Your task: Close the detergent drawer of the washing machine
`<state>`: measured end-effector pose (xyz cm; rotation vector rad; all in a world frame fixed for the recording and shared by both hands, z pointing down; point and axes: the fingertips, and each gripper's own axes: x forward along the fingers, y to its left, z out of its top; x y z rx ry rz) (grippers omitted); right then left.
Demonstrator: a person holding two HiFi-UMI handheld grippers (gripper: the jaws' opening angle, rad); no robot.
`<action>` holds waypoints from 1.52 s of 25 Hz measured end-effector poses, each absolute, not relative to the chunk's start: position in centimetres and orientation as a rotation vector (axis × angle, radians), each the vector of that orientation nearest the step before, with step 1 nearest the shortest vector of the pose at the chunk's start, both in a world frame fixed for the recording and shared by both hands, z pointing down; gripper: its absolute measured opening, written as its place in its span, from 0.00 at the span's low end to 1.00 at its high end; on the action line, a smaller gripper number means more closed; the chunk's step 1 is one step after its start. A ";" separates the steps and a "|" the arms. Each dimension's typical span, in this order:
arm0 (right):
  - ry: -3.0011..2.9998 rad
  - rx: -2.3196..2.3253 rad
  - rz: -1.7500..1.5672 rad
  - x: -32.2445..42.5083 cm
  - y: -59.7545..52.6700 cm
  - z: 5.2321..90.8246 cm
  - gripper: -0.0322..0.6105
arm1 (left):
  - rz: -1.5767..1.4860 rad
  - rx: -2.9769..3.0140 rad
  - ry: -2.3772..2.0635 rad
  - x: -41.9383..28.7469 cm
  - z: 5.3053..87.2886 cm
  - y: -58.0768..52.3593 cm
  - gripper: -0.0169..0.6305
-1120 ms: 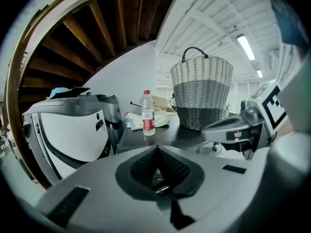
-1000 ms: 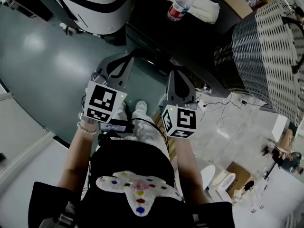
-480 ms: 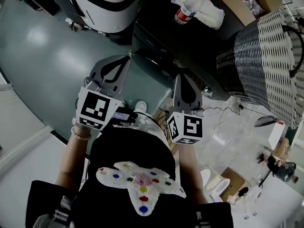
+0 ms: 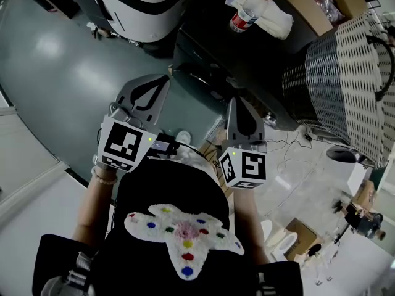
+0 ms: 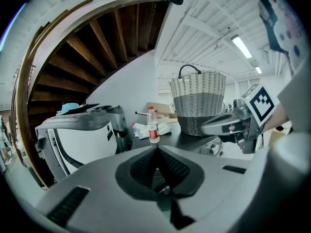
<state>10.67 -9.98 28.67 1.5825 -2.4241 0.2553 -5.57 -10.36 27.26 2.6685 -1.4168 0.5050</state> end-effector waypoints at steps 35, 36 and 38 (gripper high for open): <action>-2.440 1.550 0.251 9.7 -9.4 28.5 0.05 | 0.521 2.669 -1.421 -5.9 27.7 -9.8 0.04; -2.440 1.548 0.250 9.7 -9.3 28.5 0.05 | 0.521 2.669 -1.421 -5.9 27.7 -9.8 0.04; -2.439 1.544 0.251 9.7 -9.3 28.6 0.05 | 0.522 2.671 -1.419 -5.8 27.8 -9.8 0.04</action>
